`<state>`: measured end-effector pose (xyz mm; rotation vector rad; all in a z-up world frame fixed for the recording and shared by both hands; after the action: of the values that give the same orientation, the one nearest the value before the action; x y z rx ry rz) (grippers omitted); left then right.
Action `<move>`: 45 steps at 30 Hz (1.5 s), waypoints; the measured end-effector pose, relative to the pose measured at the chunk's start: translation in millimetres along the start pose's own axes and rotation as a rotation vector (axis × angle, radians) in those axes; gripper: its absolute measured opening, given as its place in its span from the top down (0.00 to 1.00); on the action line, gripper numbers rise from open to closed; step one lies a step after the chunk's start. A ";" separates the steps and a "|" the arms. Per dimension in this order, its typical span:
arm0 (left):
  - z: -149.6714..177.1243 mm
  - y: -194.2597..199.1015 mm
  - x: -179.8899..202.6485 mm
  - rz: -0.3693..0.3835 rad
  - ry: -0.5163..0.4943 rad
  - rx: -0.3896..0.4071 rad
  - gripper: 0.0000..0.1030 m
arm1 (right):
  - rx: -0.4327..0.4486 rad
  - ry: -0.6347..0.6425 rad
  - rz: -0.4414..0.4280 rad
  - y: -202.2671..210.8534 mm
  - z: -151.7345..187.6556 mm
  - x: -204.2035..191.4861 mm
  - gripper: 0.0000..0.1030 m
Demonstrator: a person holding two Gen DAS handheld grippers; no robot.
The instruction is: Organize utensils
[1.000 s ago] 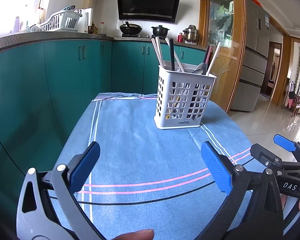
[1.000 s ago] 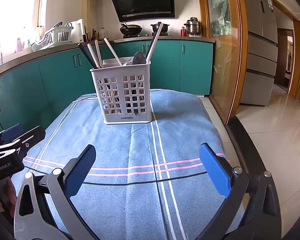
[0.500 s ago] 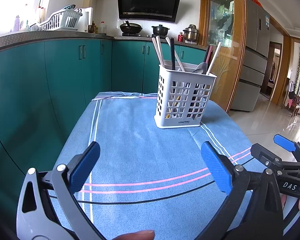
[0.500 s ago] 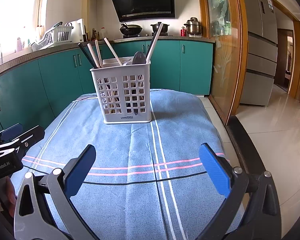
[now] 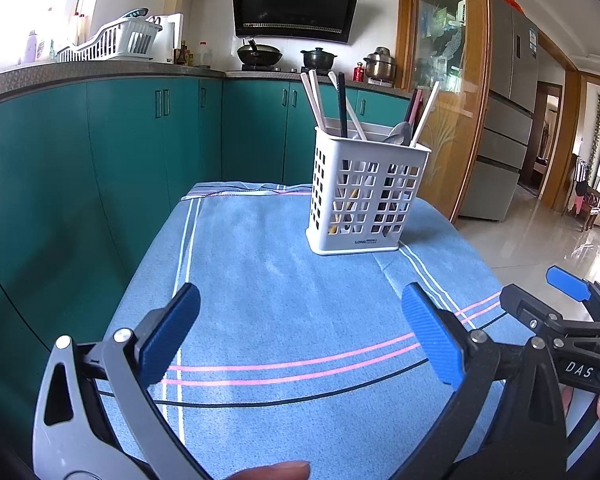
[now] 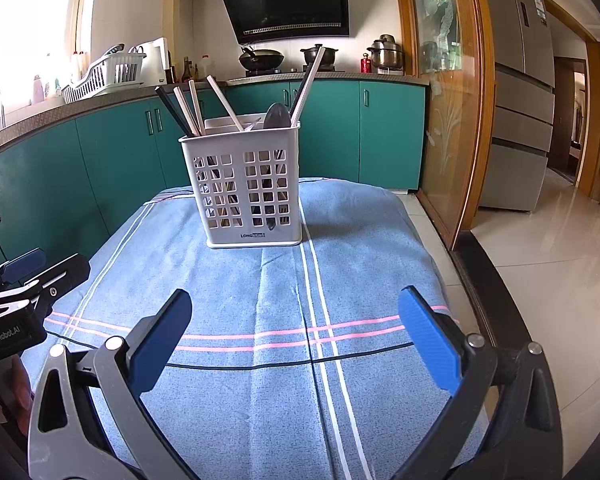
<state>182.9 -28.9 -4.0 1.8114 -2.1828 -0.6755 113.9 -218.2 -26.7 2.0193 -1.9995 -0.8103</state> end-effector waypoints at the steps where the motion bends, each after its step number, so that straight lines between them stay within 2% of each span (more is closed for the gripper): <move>1: 0.1 -0.2 0.1 0.000 -0.001 -0.001 0.03 | 0.001 0.000 0.000 0.1 -0.2 -0.1 0.03; 45: -0.2 -2.7 0.6 -0.004 -0.013 -0.012 0.03 | -0.001 0.002 0.003 -1.0 2.6 0.0 0.03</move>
<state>185.2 -29.9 -5.2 1.8116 -2.1789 -0.7016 113.5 -217.4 -29.3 2.0152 -1.9995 -0.8082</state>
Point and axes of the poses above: each gripper's, at about its wrist camera, not at the fingertips, and y roughly against the way its jaws point, x to its right, z to its underside, the point moved 8 cm from there along -y, roughly the way its jaws point, and after that the axes turned 13 degrees about -y, right-handed, at the moved point
